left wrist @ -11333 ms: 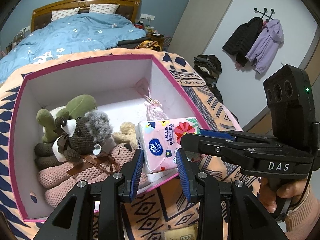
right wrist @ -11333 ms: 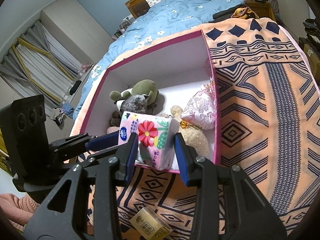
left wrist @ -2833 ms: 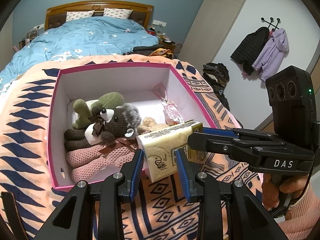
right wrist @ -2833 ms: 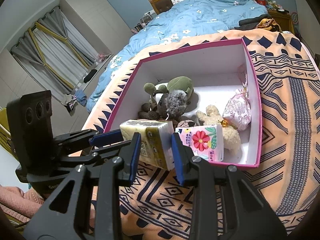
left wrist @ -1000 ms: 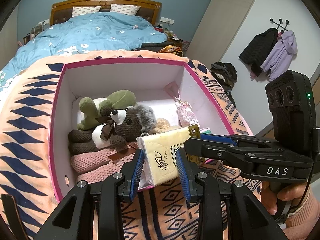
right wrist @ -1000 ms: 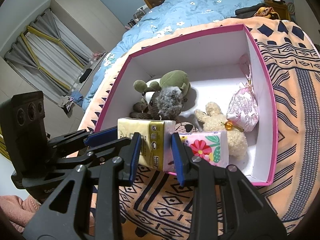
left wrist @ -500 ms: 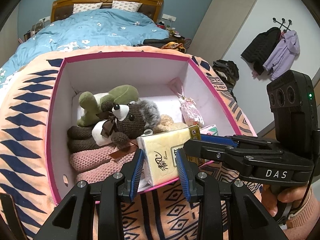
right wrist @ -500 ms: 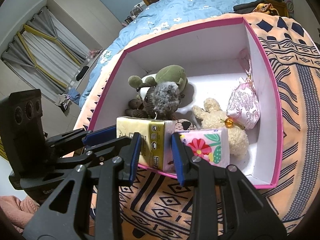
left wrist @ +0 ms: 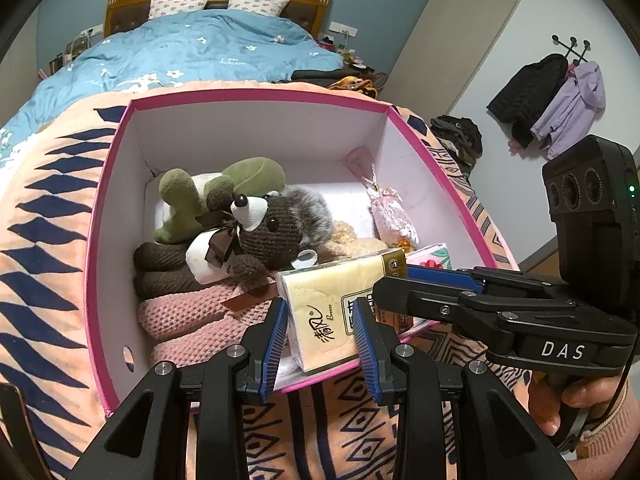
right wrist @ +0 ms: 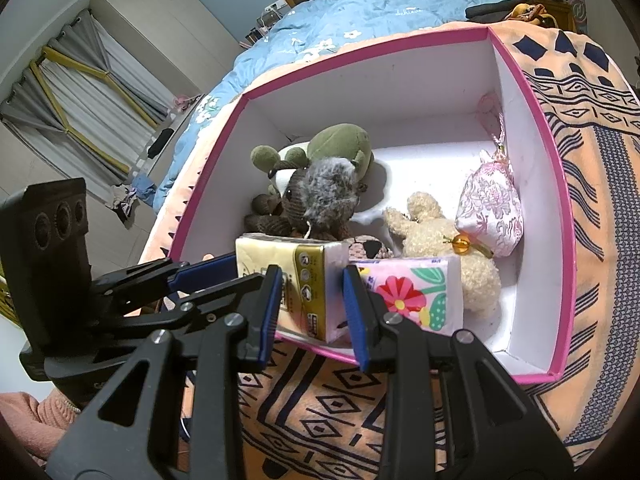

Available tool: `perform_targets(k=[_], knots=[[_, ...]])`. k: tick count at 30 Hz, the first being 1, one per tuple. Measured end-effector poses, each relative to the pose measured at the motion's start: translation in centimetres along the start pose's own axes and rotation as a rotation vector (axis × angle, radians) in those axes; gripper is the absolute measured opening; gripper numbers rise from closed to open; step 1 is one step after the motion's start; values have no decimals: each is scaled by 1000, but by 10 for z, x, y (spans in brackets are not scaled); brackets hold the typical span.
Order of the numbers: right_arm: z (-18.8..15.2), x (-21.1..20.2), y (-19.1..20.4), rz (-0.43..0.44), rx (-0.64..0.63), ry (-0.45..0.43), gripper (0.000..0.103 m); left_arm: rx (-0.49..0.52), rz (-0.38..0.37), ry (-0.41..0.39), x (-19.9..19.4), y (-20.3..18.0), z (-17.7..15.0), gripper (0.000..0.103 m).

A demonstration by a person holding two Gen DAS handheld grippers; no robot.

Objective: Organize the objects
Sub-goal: 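Lower the cream tissue pack into the box next to the pink pack, then open the right gripper and pull it back from the box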

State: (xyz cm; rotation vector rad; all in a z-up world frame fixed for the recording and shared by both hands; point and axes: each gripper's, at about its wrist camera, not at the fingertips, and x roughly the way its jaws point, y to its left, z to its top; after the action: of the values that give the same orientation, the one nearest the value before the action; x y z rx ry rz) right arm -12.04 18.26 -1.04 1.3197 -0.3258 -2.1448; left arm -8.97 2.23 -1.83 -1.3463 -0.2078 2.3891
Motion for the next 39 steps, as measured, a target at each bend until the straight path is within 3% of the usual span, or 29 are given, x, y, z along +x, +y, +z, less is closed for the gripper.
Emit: perform_targets(k=[19, 27, 33, 39], knots=[[0, 9, 12, -92, -53, 4, 34, -13, 11, 10, 8, 6, -3, 33], [-1, 8, 16, -119, -75, 2, 34, -14, 36, 4, 7, 9, -3, 40], [-1, 5, 18, -121, -83, -4, 34, -18, 60, -6, 3, 10, -5, 50], [-3, -6, 20, -119, -90, -28, 38, -46, 107, -34, -4, 12, -8, 71]])
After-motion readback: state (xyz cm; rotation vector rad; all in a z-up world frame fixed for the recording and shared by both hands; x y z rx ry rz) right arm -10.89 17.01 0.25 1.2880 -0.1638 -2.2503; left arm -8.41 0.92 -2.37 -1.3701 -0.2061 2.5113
